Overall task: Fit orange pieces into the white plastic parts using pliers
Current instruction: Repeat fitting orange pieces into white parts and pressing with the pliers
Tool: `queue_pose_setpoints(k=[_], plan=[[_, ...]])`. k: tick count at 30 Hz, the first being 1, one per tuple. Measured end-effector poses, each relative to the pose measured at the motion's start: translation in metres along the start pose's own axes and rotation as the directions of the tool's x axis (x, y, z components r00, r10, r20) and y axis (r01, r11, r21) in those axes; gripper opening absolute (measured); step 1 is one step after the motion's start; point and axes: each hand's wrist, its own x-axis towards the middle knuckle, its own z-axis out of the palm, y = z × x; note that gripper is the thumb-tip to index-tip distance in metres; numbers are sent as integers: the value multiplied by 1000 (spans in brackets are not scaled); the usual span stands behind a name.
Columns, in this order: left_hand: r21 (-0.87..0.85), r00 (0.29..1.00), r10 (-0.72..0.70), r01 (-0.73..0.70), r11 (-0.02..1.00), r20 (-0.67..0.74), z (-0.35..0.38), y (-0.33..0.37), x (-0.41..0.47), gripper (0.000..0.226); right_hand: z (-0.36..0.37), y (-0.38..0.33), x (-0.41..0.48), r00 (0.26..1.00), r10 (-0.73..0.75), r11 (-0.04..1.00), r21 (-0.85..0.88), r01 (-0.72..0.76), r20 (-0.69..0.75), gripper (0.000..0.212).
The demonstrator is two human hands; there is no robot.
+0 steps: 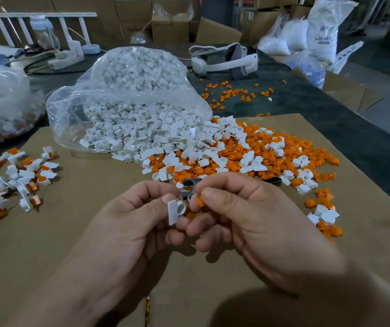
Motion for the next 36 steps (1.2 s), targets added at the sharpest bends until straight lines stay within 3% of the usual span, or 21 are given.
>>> queue_pose_setpoints(k=[6, 11, 14, 19, 24, 27, 30, 36], plan=[[-123, 996, -69, 76, 989, 58, 0, 4, 1, 14, 0, -2, 2, 996, 71, 967, 239, -83, 60, 17], [-162, 992, -75, 91, 983, 101, -4, 2, 5, 18, 2, 0, 2, 993, 84, 968, 229, -102, 88, 19], [-118, 990, -45, 61, 991, 134, -4, 3, 0, 44, 1, 0, 2, 992, 87, 961, 256, -109, 94, 19], [-40, 996, 86, -86, 996, 20, 1, 2, 0, 26, 1, -4, 2, 980, 128, 913, 367, -177, 154, 17], [-36, 986, 159, -157, 987, 49, 2, 1, -6, 56, 1, -11, 1, 965, 162, 881, 411, -237, 208, 19], [-30, 976, 191, -189, 982, 102, 5, 2, -11, 50, 1, -11, 1, 964, 158, 893, 386, -232, 215, 20], [57, 977, 207, -210, 976, 44, 9, 4, -15, 50, 1, -8, 1, 979, 127, 905, 386, -181, 161, 12], [137, 985, 175, -172, 976, -10, 6, 4, -13, 11, 2, -7, 1, 988, 70, 929, 351, -115, 138, 13]])
